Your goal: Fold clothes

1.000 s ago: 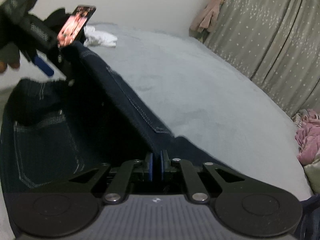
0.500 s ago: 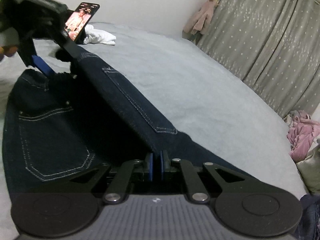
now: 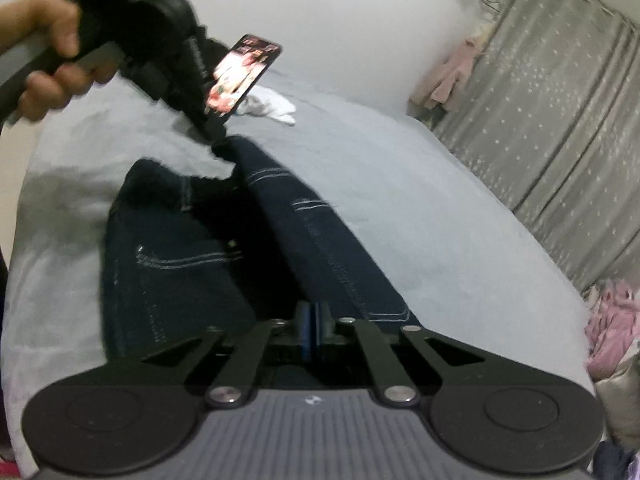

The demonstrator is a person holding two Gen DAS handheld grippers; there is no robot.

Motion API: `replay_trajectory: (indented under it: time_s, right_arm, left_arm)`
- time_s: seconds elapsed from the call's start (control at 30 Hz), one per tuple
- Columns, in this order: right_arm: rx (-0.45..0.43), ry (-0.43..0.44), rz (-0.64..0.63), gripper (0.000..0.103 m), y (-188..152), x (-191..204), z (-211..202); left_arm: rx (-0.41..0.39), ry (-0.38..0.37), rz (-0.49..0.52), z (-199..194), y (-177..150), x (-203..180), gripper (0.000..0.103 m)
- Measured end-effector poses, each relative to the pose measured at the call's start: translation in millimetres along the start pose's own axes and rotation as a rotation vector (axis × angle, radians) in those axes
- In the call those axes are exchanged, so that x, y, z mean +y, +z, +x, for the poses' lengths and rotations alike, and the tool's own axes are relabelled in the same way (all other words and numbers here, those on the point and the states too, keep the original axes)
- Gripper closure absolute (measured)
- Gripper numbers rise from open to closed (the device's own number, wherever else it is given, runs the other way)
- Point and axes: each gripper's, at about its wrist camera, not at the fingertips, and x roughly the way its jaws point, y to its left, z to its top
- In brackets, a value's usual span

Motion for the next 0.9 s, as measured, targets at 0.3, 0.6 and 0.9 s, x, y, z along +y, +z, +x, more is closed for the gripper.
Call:
replay_trajectory:
  time_s: [0.3,0.6,0.9]
  right_arm:
    - [0.116,-0.206,0.043,0.071,-49.8,-21.8,7.0]
    - [0.133,-0.279,0.091,0.059,-79.9,-34.6,11.8]
    - [0.124,-0.334,0.135,0.057,-119.5,-55.0,18.1]
  left_arm:
    - [0.095,-0.042,0.147,9.9,-18.8,-14.4,0.045]
    - [0.242,-0.233,0.065,47.3,-34.1,-54.8,0.032]
    - [0.280,-0.215,0.012,95.4,-61.6,-111.7,0.046]
